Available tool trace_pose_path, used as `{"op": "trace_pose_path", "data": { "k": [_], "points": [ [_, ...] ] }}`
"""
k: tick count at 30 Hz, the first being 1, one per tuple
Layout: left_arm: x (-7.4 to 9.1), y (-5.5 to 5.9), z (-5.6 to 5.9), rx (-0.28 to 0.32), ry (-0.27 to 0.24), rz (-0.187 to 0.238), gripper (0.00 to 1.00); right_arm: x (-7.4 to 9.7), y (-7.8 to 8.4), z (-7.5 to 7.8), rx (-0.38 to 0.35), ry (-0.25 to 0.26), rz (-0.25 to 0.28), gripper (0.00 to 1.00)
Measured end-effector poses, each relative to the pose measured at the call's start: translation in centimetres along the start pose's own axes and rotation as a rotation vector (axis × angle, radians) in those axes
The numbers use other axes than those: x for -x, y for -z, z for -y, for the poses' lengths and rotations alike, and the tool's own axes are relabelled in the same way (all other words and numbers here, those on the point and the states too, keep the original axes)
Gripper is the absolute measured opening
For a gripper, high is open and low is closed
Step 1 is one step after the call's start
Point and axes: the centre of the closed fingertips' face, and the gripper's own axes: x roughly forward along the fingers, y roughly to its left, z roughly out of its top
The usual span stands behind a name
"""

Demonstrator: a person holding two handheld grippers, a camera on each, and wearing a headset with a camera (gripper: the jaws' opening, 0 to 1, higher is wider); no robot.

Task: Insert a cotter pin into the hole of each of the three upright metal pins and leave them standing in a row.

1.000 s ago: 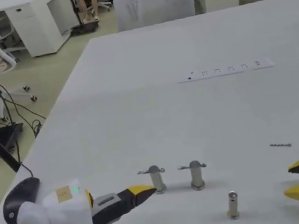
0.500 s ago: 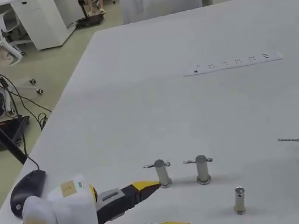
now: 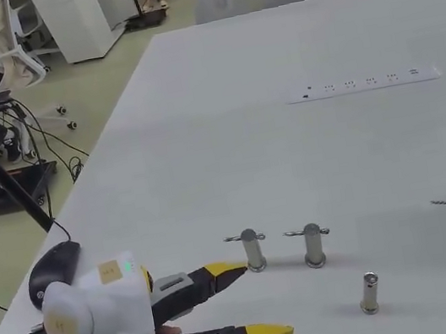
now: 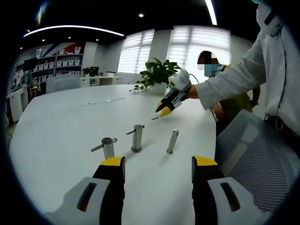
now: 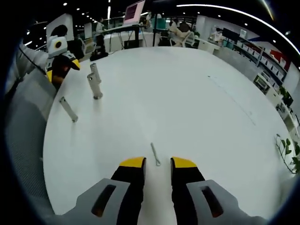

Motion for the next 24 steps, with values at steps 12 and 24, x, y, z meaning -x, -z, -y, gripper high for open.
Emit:
{"op": "trace_pose_path", "data": {
  "k": [12, 24],
  "points": [
    [0.5, 0.0, -0.1, 0.002, -0.001, -0.003, 0.57, -1.4, 0.2, -0.3, 0.052, -0.079, -0.077, 0.16],
    [0.7, 0.0, -0.2, 0.006, -0.009, -0.006, 0.57, -1.8, 0.7, -0.2, 0.112, -0.117, -0.142, 0.10]
  ]
}}
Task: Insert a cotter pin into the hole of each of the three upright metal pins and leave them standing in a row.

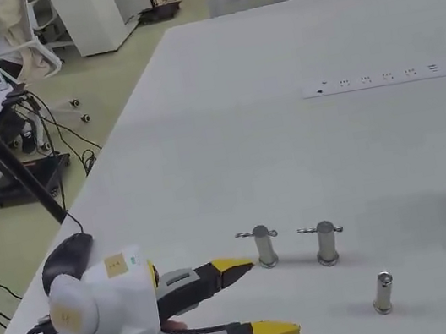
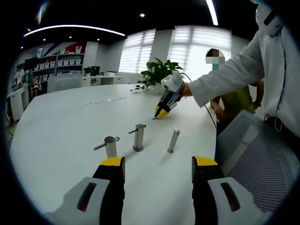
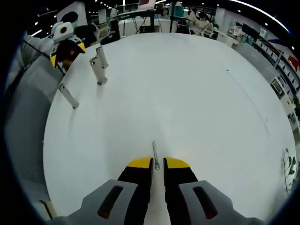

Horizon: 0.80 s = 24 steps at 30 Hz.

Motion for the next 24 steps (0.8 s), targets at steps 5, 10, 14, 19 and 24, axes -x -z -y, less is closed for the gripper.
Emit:
{"op": "trace_pose_path", "data": {
  "k": [5, 10, 14, 19, 24],
  "points": [
    [-0.1, 0.1, 0.1, 0.000, 0.003, -0.003, 0.57, -0.1, 0.0, -0.7, 0.103, 0.009, -0.031, 0.05],
    [-0.2, -0.1, 0.1, -0.003, 0.006, -0.001, 0.57, -0.1, 0.1, -0.8, 0.137, 0.027, -0.039, 0.03],
    [-0.3, -0.2, 0.2, -0.010, 0.008, -0.001, 0.56, 0.1, 0.1, -0.8, 0.135, 0.033, -0.036, 0.02],
    [-0.5, -0.4, 0.4, -0.017, 0.012, 0.000, 0.56, 0.6, 0.1, -0.9, 0.133, 0.037, -0.036, 0.01],
    [-0.6, -0.7, 0.6, -0.024, 0.017, 0.004, 0.56, 1.3, -0.1, -1.3, 0.123, 0.046, -0.025, 0.01]
  ]
}}
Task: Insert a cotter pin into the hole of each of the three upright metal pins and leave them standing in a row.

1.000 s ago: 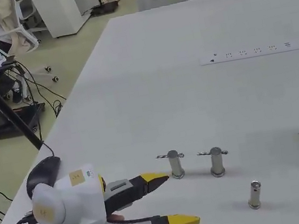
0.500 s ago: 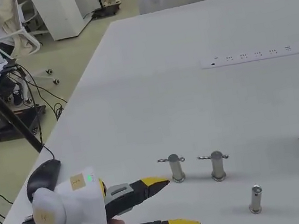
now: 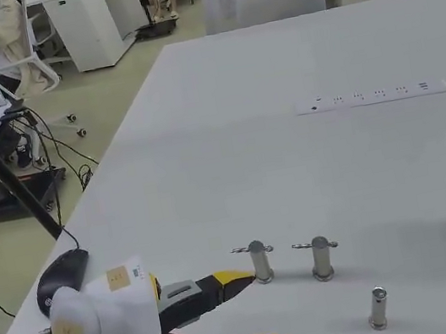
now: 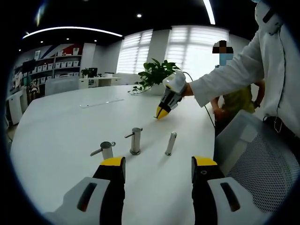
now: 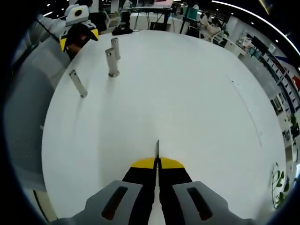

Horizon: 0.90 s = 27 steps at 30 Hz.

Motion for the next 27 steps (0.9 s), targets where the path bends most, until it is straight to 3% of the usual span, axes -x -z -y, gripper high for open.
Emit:
{"op": "trace_pose_path", "data": {
  "k": [11, 27],
  "points": [
    [-0.7, -1.2, 0.8, -0.038, 0.022, 0.011, 0.56, 3.2, -3.1, -1.6, 0.030, 0.000, 0.044, 0.01],
    [-1.9, -2.5, 2.1, -0.073, 0.060, 0.024, 0.54, 6.4, -8.9, -6.6, 0.143, -0.067, 0.084, 0.01]
  ]
}}
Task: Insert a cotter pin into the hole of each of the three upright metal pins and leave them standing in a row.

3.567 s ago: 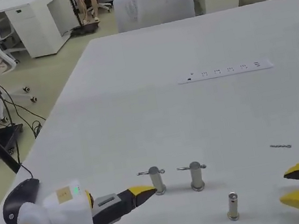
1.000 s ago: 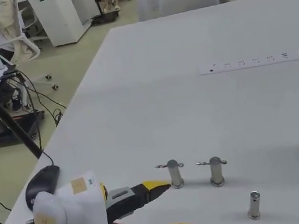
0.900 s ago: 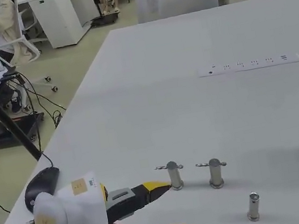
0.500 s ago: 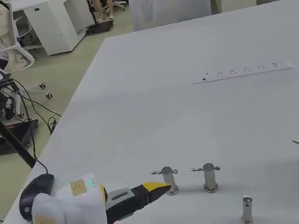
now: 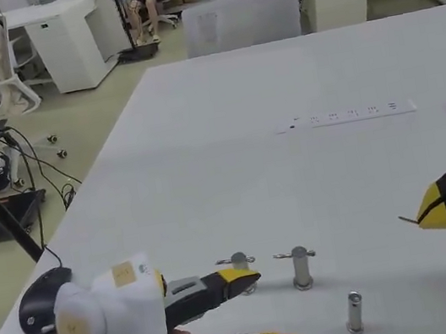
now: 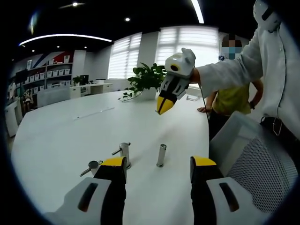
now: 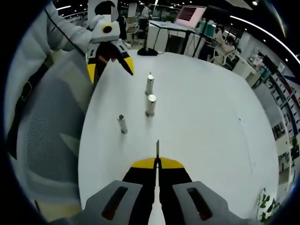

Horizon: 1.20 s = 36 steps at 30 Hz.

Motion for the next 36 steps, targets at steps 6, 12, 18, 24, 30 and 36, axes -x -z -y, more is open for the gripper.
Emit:
{"op": "trace_pose_path", "data": {
  "k": [6, 12, 18, 24, 30, 36],
  "points": [
    [-0.7, -0.9, 0.3, -0.015, 0.012, 0.015, 0.52, 0.2, -1.8, -1.5, 0.034, -0.026, 0.001, 0.01],
    [-1.2, -1.3, 0.7, -0.029, 0.033, 0.018, 0.52, 0.2, -3.3, -3.2, 0.066, -0.054, 0.001, 0.01],
    [-1.8, -1.7, 1.4, -0.026, 0.053, 0.024, 0.47, -0.2, -4.3, -4.8, 0.101, -0.080, -0.004, 0.01],
    [-2.7, -2.2, 2.4, -0.048, 0.089, 0.025, 0.40, -0.9, -4.8, -6.3, 0.141, -0.116, -0.029, 0.01],
    [-3.6, -2.8, 3.4, -0.064, 0.119, 0.031, 0.35, -1.4, -5.4, -7.1, 0.159, -0.141, -0.037, 0.01],
    [-4.2, -3.1, 4.1, -0.097, 0.135, 0.030, 0.26, -1.6, -5.9, -7.6, 0.168, -0.156, -0.043, 0.01]
  ]
}}
